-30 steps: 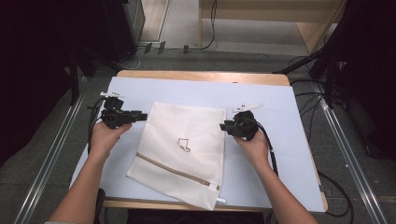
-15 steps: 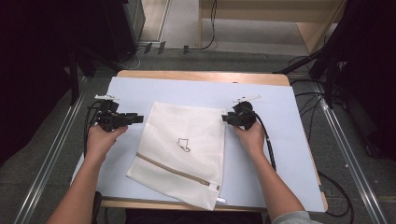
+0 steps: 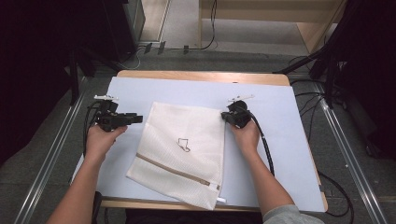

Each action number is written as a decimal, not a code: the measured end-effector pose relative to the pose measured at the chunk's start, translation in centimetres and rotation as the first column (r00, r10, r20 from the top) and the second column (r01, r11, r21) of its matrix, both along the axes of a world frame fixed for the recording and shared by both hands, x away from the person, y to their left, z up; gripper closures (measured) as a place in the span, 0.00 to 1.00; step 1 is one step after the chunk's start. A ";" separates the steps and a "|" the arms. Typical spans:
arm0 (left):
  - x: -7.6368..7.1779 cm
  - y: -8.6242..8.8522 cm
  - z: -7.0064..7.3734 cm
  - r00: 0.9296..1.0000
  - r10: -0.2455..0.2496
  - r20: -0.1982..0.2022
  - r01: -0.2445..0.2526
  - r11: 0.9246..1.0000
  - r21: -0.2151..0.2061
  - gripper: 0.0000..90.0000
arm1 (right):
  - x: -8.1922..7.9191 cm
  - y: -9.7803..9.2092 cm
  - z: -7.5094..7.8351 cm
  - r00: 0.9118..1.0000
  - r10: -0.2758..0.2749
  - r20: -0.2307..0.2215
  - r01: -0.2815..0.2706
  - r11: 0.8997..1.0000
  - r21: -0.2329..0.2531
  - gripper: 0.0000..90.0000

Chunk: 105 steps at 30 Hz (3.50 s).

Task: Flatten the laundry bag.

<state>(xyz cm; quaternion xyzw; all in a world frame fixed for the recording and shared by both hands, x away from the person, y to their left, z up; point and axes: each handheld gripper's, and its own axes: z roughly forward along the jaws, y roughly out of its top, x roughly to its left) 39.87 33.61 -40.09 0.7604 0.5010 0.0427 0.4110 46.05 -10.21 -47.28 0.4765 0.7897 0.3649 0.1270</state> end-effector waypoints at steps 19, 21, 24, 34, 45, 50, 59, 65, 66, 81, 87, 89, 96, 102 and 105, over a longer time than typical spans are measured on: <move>0.2 -2.8 -1.7 0.995 -0.091 -0.050 0.093 0.995 0.037 0.62 | 4.6 -6.1 2.3 0.988 -0.151 0.023 0.151 0.988 -0.011 0.91; 0.2 -2.9 -1.8 0.994 -0.093 -0.054 0.096 0.994 0.043 0.62 | 4.5 -6.2 2.2 0.987 -0.163 -0.010 0.163 0.987 -0.002 0.83; 0.1 -2.9 -2.0 0.994 -0.092 -0.063 0.095 0.994 0.049 0.62 | 3.7 -6.4 2.7 0.987 -0.157 -0.029 0.157 0.987 0.009 0.80; -0.5 -2.8 -2.6 0.991 -0.096 -0.090 0.103 0.992 0.076 0.70 | -2.6 -5.5 4.3 0.998 -0.057 0.022 0.056 0.997 0.056 0.85; 0.4 -5.8 -3.6 0.984 -0.152 -0.087 0.162 0.980 0.117 0.59 | -9.0 -4.1 2.5 1.000 0.000 -0.005 0.000 0.999 0.032 0.81; 0.6 -6.0 -3.9 0.985 -0.153 -0.078 0.162 0.979 0.125 0.56 | -10.3 -4.0 1.5 0.999 -0.016 -0.037 0.017 1.000 0.026 0.78; 1.2 -6.5 -4.6 0.983 -0.160 -0.093 0.173 0.974 0.147 0.56 | -11.0 -3.1 0.2 0.999 -0.032 -0.043 0.032 0.999 -0.003 0.72; 1.3 -6.8 -4.9 0.979 -0.168 -0.114 0.183 0.973 0.141 0.77 | -11.5 -2.3 0.2 0.999 -0.044 -0.006 0.043 0.997 -0.062 0.87; 1.3 -6.8 -4.9 0.978 -0.169 -0.124 0.185 0.973 0.138 0.81 | -11.4 -2.4 0.1 0.999 -0.038 -0.011 0.037 0.998 -0.049 0.92; -0.2 -7.8 -4.9 0.971 -0.181 -0.155 0.196 0.976 0.093 0.96 | -8.4 -3.8 0.8 1.000 0.007 -0.011 -0.007 0.999 -0.047 0.99; -0.6 -7.7 -5.1 0.971 -0.169 -0.167 0.184 0.979 0.082 0.94 | -7.2 -3.9 0.6 1.000 0.016 -0.019 -0.017 0.999 -0.051 0.99; -0.8 -7.6 -5.1 0.971 -0.167 -0.168 0.182 0.980 0.079 0.94 | -7.2 -3.9 0.6 1.000 0.020 -0.015 -0.021 0.998 -0.055 0.99; -0.8 -7.2 -5.0 0.975 -0.164 -0.152 0.179 0.980 0.089 0.85 | -7.0 -3.9 0.4 1.000 0.005 -0.022 -0.006 0.999 -0.034 0.91; -1.1 -6.5 -3.9 0.984 -0.148 -0.101 0.158 0.983 0.096 0.69 | -7.8 -4.4 1.6 1.000 -0.004 -0.007 0.004 1.000 0.010 0.81; -1.2 -6.7 -3.1 0.985 -0.150 -0.085 0.159 0.981 0.109 0.69 | -8.6 -4.6 2.3 1.000 0.006 -0.017 -0.005 1.000 0.023 0.82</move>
